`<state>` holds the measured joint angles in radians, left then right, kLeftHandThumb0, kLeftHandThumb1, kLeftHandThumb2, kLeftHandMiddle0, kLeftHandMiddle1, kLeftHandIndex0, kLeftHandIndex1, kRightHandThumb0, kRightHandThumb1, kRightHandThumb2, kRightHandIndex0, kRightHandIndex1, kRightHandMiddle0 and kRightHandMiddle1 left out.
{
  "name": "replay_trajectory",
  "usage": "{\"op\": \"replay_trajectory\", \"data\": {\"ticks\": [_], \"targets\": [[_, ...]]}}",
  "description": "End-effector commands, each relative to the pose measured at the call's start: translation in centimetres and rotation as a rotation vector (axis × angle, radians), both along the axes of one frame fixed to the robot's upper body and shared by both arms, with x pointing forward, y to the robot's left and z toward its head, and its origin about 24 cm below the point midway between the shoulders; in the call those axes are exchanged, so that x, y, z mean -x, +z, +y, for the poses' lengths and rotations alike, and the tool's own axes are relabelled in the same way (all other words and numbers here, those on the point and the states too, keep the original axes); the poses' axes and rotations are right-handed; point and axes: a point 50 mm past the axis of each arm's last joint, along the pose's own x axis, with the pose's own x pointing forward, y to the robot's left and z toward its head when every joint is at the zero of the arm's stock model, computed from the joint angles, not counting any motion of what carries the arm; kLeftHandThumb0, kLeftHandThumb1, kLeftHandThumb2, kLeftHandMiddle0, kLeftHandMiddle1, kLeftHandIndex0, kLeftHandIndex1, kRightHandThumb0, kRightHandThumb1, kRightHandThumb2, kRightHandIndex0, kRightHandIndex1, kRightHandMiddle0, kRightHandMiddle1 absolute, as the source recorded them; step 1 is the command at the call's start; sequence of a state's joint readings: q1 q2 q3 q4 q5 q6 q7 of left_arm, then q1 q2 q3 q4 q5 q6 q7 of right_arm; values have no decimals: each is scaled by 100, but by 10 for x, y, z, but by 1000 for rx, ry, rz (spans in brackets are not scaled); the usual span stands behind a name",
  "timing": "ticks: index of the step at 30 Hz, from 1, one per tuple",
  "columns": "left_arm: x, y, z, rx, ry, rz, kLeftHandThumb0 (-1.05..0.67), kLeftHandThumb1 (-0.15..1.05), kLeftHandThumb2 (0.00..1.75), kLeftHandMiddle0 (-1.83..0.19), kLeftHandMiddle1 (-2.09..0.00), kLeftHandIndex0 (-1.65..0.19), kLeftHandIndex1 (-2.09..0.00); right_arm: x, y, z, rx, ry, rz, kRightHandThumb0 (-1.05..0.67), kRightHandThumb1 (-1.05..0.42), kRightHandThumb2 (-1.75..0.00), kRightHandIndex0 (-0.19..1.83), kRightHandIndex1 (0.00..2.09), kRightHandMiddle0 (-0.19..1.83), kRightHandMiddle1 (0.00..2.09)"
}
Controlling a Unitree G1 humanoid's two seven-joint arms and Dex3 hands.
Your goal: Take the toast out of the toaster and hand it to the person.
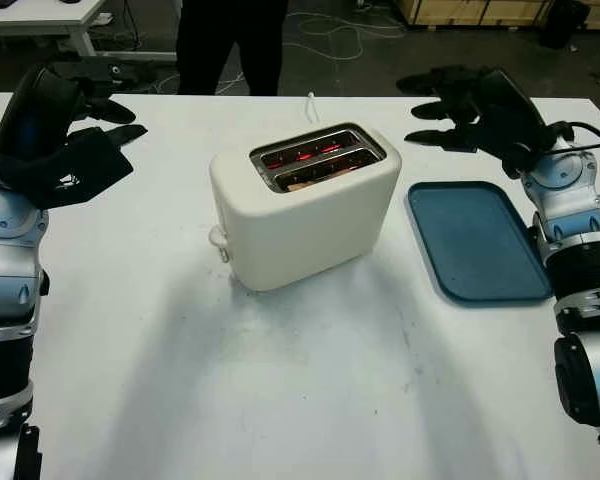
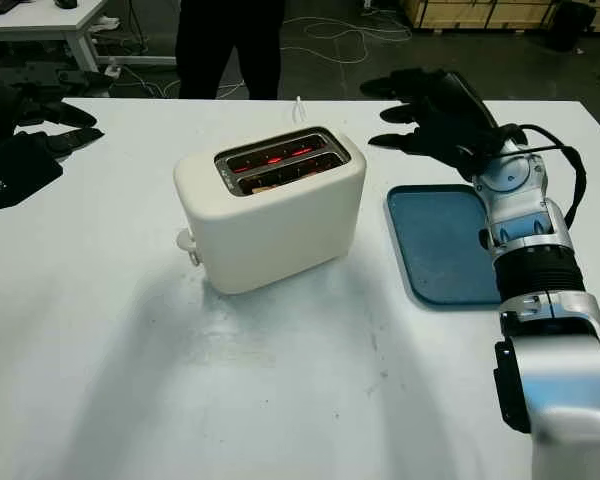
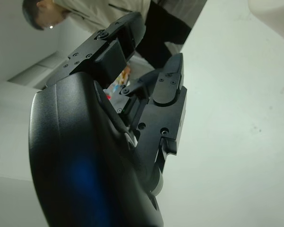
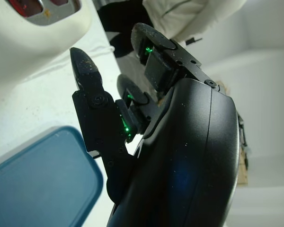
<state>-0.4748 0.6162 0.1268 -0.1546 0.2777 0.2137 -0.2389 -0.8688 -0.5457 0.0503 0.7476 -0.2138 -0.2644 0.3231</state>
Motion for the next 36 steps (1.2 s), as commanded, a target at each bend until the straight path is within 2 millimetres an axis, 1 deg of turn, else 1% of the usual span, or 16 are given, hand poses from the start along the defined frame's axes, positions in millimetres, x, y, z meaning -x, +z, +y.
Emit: {"op": "replay_trajectory", "data": {"ticks": [1,13,36], "targets": [[-2,2,-2,-1,-11,1,-16,92,1,-80,-56,-79,-8,-1,10,0,12,5,-41,-38,-79,0,83,5,75,2],[-4,3,-6,-1,-29,9,-17,92,1,-77,-51,-79,-7,-1,11,-1,2,7,-34,-39,-79,0,83,3,75,1],[-4,3,-6,-5,-33,6,-18,92,1,-75,-53,-80,-7,0,14,2,-5,14,-36,-39,-79,0,83,1,73,0]]}}
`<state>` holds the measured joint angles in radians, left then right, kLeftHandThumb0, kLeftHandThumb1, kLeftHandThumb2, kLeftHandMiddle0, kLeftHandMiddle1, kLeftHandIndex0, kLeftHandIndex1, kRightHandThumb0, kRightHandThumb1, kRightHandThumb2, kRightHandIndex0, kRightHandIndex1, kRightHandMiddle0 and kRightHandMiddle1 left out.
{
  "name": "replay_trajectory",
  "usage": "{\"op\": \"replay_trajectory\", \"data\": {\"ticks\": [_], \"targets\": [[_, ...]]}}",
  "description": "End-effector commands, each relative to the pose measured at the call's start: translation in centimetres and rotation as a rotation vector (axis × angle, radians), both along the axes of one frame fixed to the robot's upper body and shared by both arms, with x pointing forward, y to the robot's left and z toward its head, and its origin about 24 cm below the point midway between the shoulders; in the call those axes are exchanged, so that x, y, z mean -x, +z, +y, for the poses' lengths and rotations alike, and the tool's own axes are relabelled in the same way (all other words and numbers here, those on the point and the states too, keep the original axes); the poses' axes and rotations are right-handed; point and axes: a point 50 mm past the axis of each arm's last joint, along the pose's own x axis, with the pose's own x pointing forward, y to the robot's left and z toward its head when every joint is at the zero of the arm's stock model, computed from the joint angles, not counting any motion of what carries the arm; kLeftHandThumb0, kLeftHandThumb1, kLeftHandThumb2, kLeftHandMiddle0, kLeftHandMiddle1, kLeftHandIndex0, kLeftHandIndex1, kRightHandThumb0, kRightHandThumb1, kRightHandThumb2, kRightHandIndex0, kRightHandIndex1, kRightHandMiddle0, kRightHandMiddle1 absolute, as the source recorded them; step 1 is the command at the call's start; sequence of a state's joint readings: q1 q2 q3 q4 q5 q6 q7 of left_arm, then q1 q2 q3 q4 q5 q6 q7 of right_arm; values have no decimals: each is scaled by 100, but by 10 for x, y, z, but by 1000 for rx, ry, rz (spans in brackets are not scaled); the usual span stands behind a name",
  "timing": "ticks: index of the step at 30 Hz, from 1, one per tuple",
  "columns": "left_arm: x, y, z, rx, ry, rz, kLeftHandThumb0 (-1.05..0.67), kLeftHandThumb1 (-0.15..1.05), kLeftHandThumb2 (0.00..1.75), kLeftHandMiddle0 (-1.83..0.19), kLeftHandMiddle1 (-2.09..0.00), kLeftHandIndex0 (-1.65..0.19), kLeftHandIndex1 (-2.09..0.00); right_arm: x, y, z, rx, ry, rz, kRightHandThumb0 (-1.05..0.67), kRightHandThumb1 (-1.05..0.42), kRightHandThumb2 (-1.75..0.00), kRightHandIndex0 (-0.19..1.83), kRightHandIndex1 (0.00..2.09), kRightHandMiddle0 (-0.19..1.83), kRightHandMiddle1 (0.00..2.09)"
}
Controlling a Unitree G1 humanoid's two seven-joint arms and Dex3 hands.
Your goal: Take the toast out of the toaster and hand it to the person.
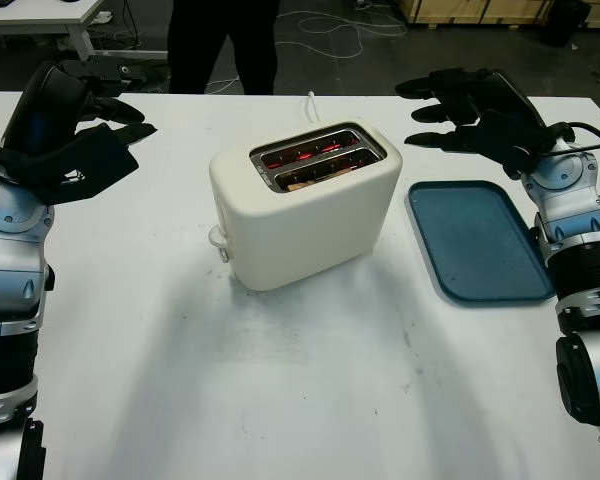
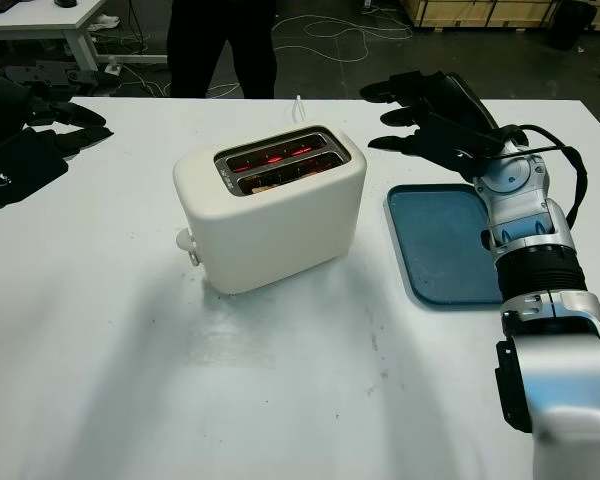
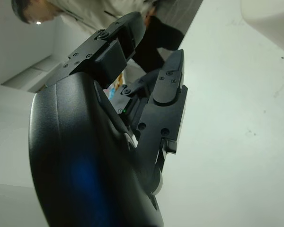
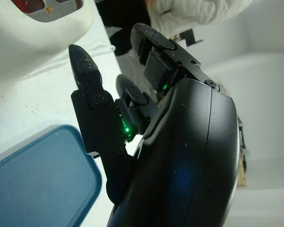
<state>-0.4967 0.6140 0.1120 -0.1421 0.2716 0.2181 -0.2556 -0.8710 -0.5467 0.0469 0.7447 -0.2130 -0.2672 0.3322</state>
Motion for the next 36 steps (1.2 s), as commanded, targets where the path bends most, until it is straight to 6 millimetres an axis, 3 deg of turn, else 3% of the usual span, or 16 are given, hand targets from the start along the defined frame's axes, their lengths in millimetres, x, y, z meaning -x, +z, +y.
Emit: {"op": "replay_trajectory", "data": {"ticks": [1,36], "targets": [[-1,1,-2,-4,-10,-8,-18,92,1,-76,-53,-80,-6,-1,12,2,-4,7,-35,-39,-78,0,83,1,74,0],[0,-1,-2,2,-4,-2,-18,92,0,-74,-55,-81,-5,-1,10,0,11,10,-38,-48,-79,0,84,1,75,0]]}}
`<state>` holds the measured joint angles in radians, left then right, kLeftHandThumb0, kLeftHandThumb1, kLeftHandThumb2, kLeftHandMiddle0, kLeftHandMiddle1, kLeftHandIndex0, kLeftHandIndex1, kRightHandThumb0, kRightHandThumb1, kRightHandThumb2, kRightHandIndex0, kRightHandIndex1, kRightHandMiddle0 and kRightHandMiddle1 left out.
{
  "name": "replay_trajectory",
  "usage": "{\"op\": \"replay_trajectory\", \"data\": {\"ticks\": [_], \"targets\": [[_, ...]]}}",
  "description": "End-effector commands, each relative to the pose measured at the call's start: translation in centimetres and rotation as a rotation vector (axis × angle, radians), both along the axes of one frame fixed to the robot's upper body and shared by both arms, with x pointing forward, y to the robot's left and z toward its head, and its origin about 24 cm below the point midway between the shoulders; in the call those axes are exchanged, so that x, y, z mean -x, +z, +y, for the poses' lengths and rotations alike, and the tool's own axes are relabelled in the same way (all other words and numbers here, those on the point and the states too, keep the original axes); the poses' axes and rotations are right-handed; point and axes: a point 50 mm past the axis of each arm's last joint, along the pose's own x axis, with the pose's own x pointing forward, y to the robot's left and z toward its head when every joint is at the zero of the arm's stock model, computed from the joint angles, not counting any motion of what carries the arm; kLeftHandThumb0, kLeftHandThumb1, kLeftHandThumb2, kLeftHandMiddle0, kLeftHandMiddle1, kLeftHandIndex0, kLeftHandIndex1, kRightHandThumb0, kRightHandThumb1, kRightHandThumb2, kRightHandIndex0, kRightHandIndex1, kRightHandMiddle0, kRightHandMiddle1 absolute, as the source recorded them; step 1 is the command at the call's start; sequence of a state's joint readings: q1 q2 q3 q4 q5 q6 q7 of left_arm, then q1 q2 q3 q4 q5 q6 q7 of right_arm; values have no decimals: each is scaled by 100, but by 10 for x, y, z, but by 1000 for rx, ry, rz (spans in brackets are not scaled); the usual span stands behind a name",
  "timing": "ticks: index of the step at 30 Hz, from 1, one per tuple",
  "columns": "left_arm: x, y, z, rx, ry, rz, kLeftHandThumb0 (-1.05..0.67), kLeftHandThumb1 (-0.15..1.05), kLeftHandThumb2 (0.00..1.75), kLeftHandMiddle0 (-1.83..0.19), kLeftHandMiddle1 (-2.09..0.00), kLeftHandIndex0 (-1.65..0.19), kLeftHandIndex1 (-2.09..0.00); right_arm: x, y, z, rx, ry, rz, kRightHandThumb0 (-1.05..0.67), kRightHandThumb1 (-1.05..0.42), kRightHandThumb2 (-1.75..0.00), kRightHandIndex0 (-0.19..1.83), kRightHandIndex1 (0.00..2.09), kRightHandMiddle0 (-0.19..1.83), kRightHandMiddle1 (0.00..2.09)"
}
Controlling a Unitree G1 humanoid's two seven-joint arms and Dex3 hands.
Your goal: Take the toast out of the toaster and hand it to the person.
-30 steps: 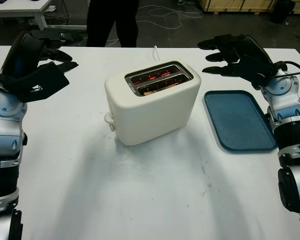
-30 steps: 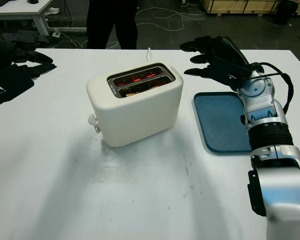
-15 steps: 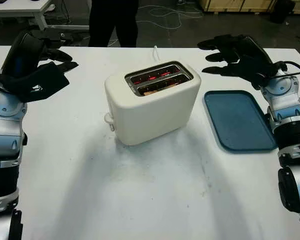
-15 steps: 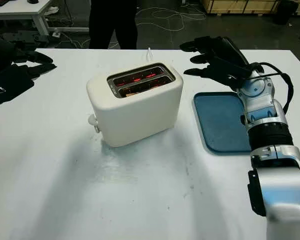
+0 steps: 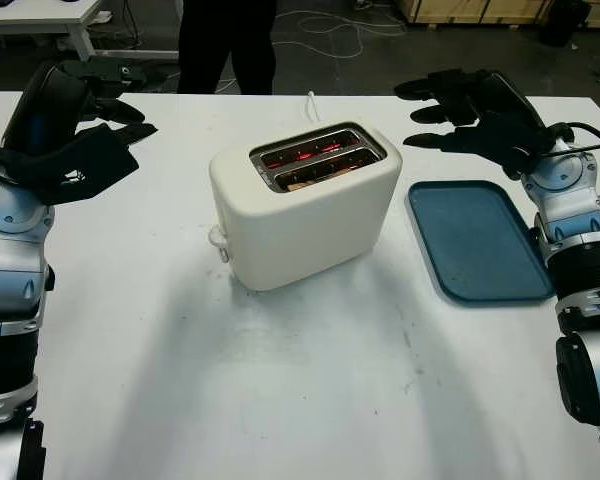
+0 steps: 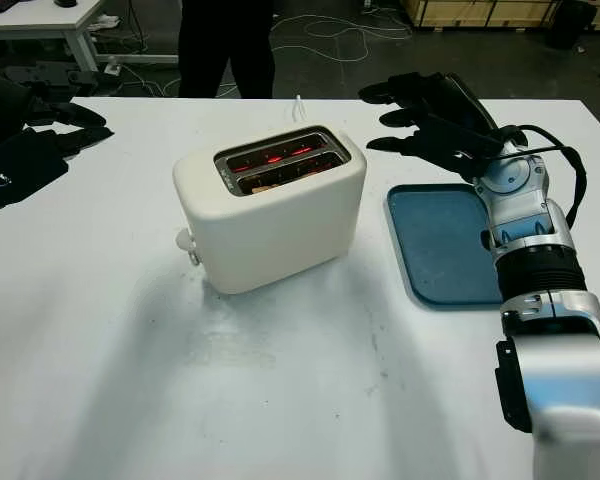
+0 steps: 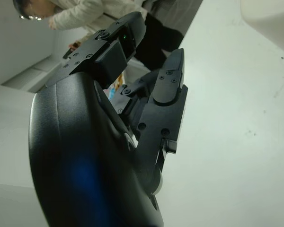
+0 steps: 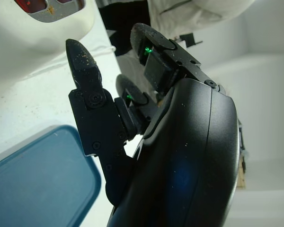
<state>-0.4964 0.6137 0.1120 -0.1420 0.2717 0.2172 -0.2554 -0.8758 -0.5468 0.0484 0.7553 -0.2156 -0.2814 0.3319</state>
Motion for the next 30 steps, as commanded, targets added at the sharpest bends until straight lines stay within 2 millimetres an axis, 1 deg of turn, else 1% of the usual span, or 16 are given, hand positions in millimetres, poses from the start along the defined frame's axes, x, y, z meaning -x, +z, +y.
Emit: {"op": "replay_trajectory", "data": {"ticks": [1,16,21,30], "targets": [[0,-1,-1,4,-4,0,-19,92,0,-74,-55,-80,-5,-1,9,-1,7,4,-33,-47,-79,0,85,1,75,0],[-1,-1,-1,6,-8,2,-19,92,0,-72,-54,-80,-4,-1,9,-1,22,0,-36,-50,-80,0,84,1,75,0],[-1,0,-2,-3,-10,-2,-18,92,0,-72,-55,-81,-5,0,10,-1,-14,7,-34,-45,-79,0,83,0,74,0],[-1,0,-3,13,-14,3,-19,92,1,-71,-55,-81,-4,2,15,-3,-25,-10,-51,-35,-78,0,83,0,75,0]]}}
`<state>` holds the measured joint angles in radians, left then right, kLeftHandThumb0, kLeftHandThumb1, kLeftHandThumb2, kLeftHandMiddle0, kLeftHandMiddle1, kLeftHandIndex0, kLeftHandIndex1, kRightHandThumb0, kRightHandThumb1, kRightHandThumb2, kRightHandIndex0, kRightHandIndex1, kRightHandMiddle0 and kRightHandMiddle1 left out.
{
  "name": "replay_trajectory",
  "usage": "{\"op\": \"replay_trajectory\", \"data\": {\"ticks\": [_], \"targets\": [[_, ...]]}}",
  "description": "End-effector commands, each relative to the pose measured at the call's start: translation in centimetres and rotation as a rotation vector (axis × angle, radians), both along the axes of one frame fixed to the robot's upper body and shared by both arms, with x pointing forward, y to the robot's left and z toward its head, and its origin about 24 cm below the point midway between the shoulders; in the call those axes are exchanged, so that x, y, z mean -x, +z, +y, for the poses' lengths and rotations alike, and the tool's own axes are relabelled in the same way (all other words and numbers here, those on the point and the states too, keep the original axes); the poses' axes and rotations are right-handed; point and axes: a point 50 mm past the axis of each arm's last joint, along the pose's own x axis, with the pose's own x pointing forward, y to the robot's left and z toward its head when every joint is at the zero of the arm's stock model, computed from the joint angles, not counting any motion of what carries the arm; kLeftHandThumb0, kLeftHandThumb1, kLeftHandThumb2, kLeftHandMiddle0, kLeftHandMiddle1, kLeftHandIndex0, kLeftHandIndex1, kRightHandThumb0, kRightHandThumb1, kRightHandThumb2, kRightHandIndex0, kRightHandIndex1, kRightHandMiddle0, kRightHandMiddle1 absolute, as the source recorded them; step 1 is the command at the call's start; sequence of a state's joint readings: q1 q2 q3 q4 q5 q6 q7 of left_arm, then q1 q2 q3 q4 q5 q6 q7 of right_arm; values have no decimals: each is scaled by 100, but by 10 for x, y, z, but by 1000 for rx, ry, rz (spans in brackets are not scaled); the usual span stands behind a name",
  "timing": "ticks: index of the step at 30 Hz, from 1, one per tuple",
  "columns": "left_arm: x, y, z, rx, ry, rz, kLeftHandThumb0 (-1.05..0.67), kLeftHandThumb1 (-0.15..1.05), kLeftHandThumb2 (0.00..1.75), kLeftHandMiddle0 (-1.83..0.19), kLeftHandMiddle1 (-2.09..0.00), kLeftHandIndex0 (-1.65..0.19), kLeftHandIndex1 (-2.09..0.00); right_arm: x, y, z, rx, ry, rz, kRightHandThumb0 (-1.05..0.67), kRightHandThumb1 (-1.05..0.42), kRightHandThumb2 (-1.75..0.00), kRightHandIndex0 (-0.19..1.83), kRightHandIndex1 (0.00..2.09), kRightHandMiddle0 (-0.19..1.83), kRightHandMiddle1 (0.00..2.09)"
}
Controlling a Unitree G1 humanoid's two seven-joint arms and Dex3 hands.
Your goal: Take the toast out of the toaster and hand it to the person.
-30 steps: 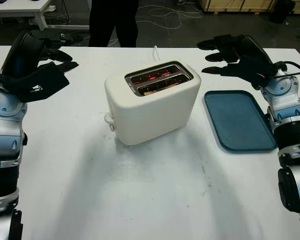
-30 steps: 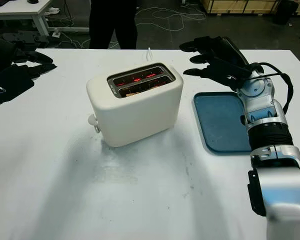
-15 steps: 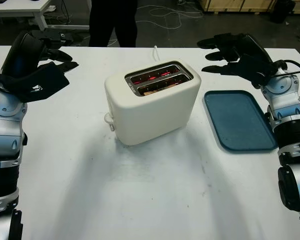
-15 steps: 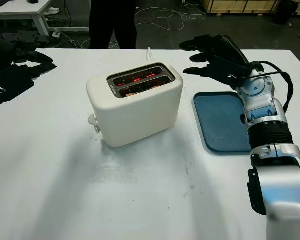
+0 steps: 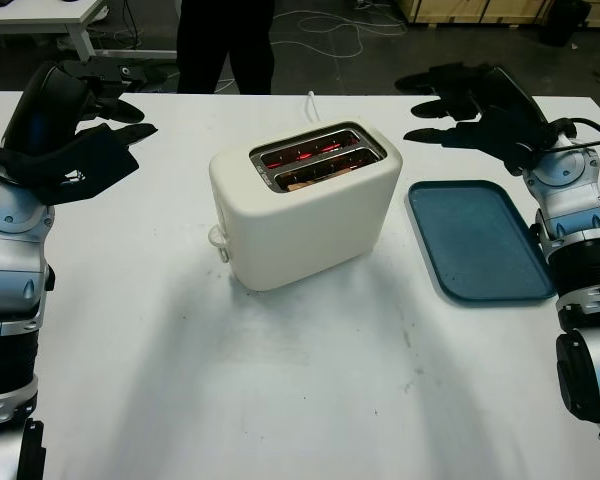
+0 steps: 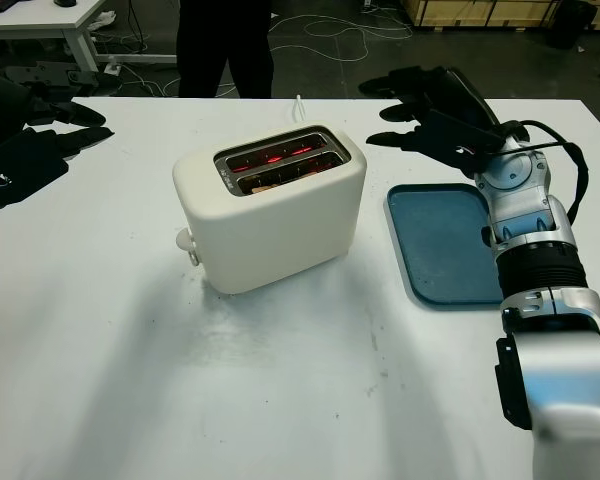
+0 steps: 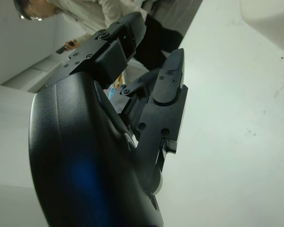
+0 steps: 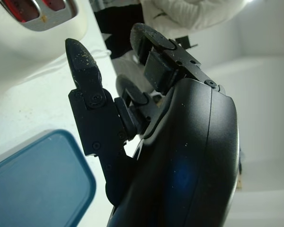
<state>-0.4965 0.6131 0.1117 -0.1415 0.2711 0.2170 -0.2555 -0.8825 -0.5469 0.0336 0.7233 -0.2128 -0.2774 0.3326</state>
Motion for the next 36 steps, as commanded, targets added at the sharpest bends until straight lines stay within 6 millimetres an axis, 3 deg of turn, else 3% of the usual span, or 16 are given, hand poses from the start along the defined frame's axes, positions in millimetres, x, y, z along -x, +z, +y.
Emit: {"op": "replay_trajectory", "data": {"ticks": [1,36], "targets": [[-1,0,-3,9,-14,2,-19,92,1,-70,-55,-81,-4,2,5,-4,-20,-17,-16,-35,-78,0,83,0,75,0],[-2,1,-9,13,-48,0,-18,92,2,-65,-58,-80,-3,6,8,0,-46,-32,-3,-28,-78,0,81,0,72,0]]}}
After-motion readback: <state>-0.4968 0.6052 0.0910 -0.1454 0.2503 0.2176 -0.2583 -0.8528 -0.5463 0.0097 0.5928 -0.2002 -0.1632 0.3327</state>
